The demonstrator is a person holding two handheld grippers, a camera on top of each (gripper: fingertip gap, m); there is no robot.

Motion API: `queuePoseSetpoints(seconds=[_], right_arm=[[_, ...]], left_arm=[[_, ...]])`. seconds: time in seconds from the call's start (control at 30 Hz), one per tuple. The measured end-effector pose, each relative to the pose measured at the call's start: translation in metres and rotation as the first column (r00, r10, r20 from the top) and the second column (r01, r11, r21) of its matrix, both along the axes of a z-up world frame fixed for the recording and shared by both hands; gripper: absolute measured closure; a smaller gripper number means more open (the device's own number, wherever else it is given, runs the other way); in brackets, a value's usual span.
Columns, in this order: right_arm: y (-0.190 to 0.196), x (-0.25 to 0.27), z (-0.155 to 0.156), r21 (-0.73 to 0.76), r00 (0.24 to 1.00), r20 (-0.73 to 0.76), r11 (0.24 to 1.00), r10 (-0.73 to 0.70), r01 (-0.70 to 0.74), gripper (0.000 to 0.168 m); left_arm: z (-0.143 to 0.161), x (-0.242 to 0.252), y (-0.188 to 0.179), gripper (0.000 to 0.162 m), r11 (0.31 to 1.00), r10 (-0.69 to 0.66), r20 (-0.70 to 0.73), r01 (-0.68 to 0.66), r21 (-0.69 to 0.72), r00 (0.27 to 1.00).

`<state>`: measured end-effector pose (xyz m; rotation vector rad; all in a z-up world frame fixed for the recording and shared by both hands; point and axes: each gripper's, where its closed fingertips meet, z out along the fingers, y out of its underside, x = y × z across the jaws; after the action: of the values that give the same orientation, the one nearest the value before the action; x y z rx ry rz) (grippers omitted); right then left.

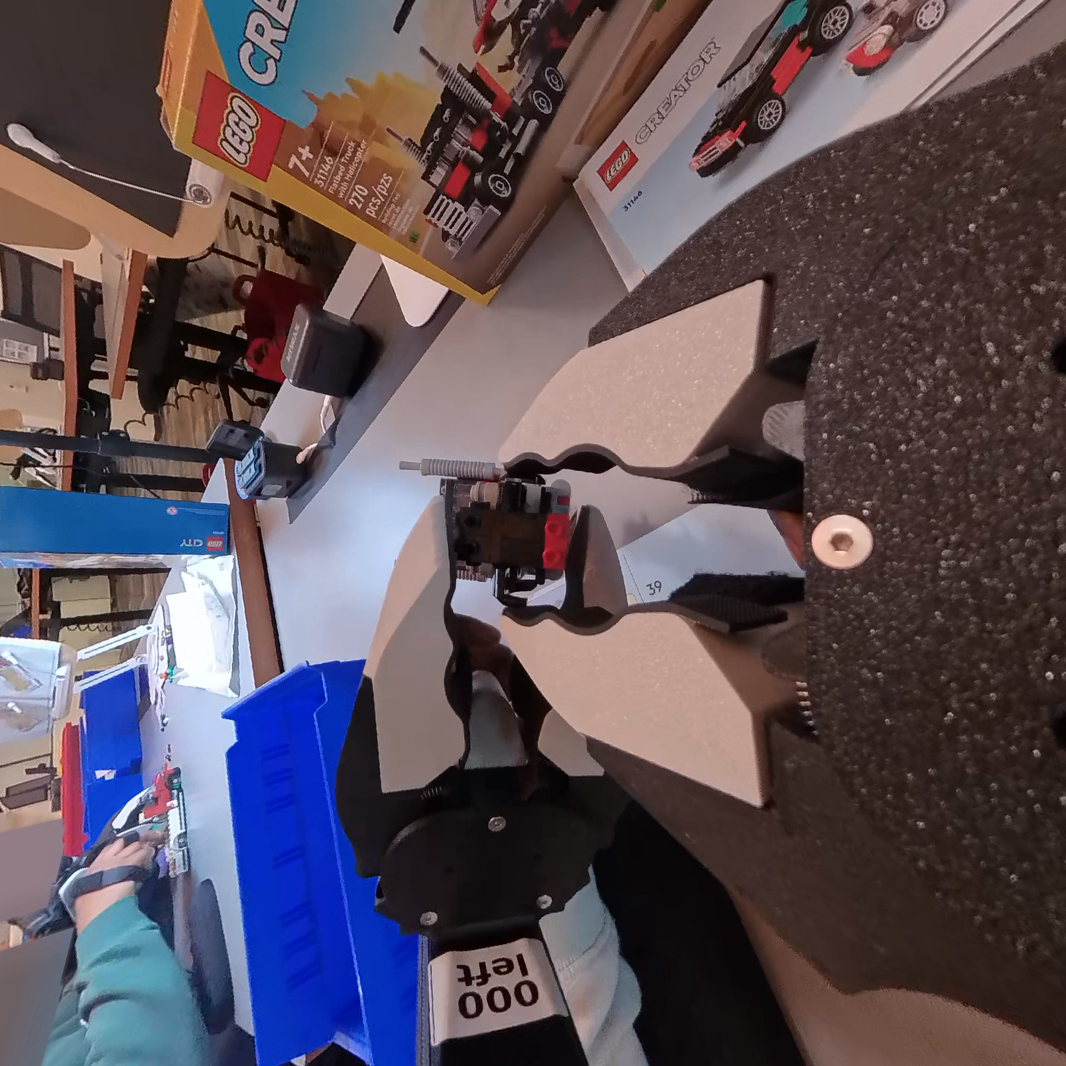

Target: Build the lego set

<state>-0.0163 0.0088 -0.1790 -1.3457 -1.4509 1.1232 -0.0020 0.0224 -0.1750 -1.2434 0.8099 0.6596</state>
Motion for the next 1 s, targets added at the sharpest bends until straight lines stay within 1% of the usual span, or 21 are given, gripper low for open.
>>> queuePoseSetpoints(seconds=[0.2, 0.37, 0.53, 0.67, 0.7, 0.73, 0.77, 0.8, 0.83, 0.9, 1.0], right_arm=[[0.0, 0.001, 0.002, -0.01, 1.0, 0.0, 1.0, -0.005, 0.005, 0.124], [-0.002, 0.001, 0.006, 0.003, 1.0, -0.008, 1.0, -0.014, 0.014, 0.124], [-0.002, 0.001, 0.003, 0.038, 0.999, 0.018, 0.999, -0.028, 0.027, 0.124], [-0.009, 0.001, 0.012, -0.015, 0.999, -0.016, 1.0, 0.027, -0.028, 0.123], [-0.011, 0.001, 0.017, -0.031, 0.998, -0.043, 0.998, 0.051, -0.052, 0.122], [-0.012, 0.003, 0.025, -0.073, 0.993, -0.093, 0.994, 0.069, -0.076, 0.114], [-0.01, 0.006, 0.033, -0.128, 0.989, -0.135, 0.988, 0.068, -0.085, 0.102], [-0.009, 0.009, 0.038, -0.167, 0.984, -0.163, 0.98, 0.077, -0.104, 0.094], [-0.005, 0.013, 0.041, -0.182, 0.98, -0.182, 0.977, 0.081, -0.114, 0.094], [0.002, 0.02, 0.044, -0.158, 0.975, -0.21, 0.981, 0.078, -0.113, 0.094], [0.006, 0.028, 0.044, -0.136, 0.972, -0.209, 0.981, 0.106, -0.137, 0.1]], left_arm=[[0.0, -0.001, 0.001, 0.119, 1.0, -0.021, 0.064, 0.022, -0.021, 0.998], [0.003, -0.001, -0.001, 0.121, 0.997, -0.058, 0.162, 0.067, -0.049, 0.985], [0.001, -0.001, -0.001, 0.121, 0.996, -0.067, 0.156, 0.076, -0.056, 0.985], [0.009, 0.0, -0.007, 0.122, 0.995, -0.09, 0.187, 0.098, -0.036, 0.978], [0.011, -0.001, -0.008, 0.122, 0.995, -0.094, 0.205, 0.101, -0.026, 0.974], [0.015, -0.003, -0.009, 0.122, 0.995, -0.092, 0.22, 0.096, -0.007, 0.971], [0.019, -0.007, -0.011, 0.122, 0.996, -0.087, 0.229, 0.087, 0.012, 0.969], [0.022, -0.01, -0.012, 0.122, 0.996, -0.088, 0.243, 0.084, 0.026, 0.966], [0.025, -0.012, -0.013, 0.123, 0.995, -0.095, 0.268, 0.088, 0.036, 0.959], [0.032, -0.017, -0.017, 0.122, 0.994, -0.108, 0.316, 0.094, 0.06, 0.943], [0.04, -0.023, -0.022, 0.122, 0.991, -0.129, 0.395, 0.107, 0.076, 0.909]])
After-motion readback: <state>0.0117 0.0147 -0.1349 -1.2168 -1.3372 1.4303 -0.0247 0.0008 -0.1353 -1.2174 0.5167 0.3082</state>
